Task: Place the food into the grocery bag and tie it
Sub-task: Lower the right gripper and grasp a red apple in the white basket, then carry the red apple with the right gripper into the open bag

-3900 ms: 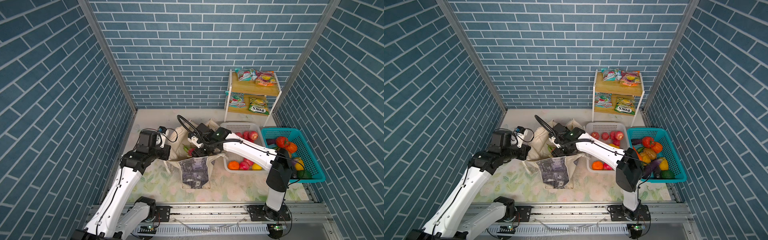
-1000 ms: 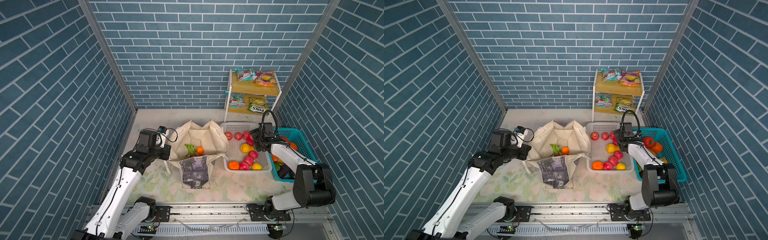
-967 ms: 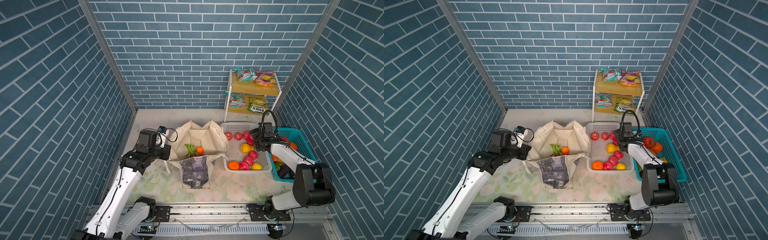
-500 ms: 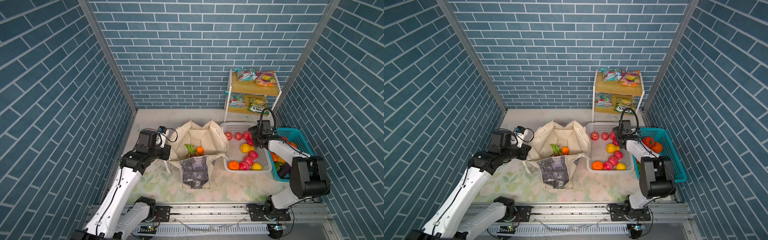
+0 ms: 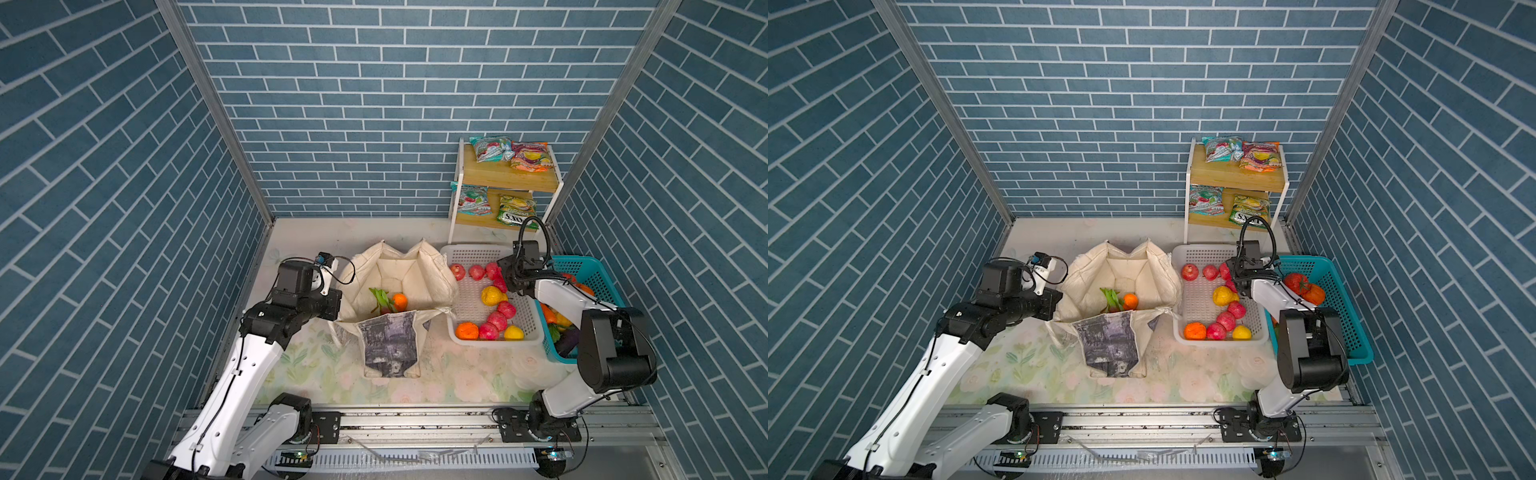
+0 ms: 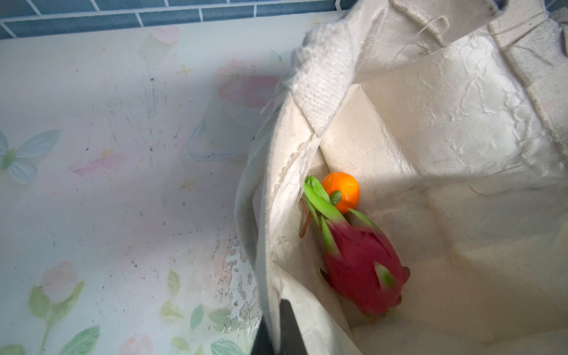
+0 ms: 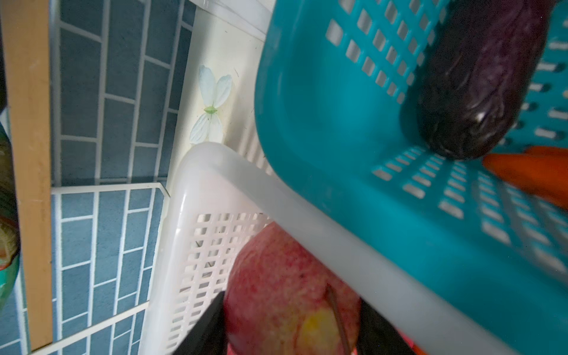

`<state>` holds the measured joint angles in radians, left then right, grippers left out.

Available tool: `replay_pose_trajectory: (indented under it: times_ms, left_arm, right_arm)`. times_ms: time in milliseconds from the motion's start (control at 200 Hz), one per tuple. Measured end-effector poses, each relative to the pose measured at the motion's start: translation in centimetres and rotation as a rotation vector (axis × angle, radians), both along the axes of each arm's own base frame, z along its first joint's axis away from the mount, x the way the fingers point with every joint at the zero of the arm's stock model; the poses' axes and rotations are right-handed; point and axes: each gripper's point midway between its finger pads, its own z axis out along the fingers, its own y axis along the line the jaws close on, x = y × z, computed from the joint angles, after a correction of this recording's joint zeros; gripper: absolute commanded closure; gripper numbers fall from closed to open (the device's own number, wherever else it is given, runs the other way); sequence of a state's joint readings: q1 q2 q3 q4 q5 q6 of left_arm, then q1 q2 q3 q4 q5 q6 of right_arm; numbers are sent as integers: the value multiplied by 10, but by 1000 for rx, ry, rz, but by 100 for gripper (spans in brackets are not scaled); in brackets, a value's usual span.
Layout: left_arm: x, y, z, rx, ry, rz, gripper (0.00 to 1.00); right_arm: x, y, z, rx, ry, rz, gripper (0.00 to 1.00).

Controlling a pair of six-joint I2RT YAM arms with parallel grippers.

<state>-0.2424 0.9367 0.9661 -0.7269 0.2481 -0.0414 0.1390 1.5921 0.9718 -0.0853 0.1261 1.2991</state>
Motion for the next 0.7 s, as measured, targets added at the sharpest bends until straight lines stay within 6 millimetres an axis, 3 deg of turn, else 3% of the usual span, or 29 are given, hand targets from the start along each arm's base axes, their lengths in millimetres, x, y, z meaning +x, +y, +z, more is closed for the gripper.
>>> replay_pose_trajectory:
  times_ms: [125,215,415,570,700]
  left_arm:
    - [0,0,0,0,0,0,100]
    - [0,0,0,0,-1,0,100]
    - [0,0,0,0,-1,0,100]
    - [0,0,0,0,-1,0,100]
    - [0,0,0,0,-1,0,100]
  right_arm:
    - [-1,0,5,2,-11,0,47]
    - [-7,3,23,-10,-40,25,47]
    - [-36,26,103,-78,-181,165,47]
    - [-67,68,178,-182,-313,382,48]
    - [-92,105,219,-263,-388,581,51]
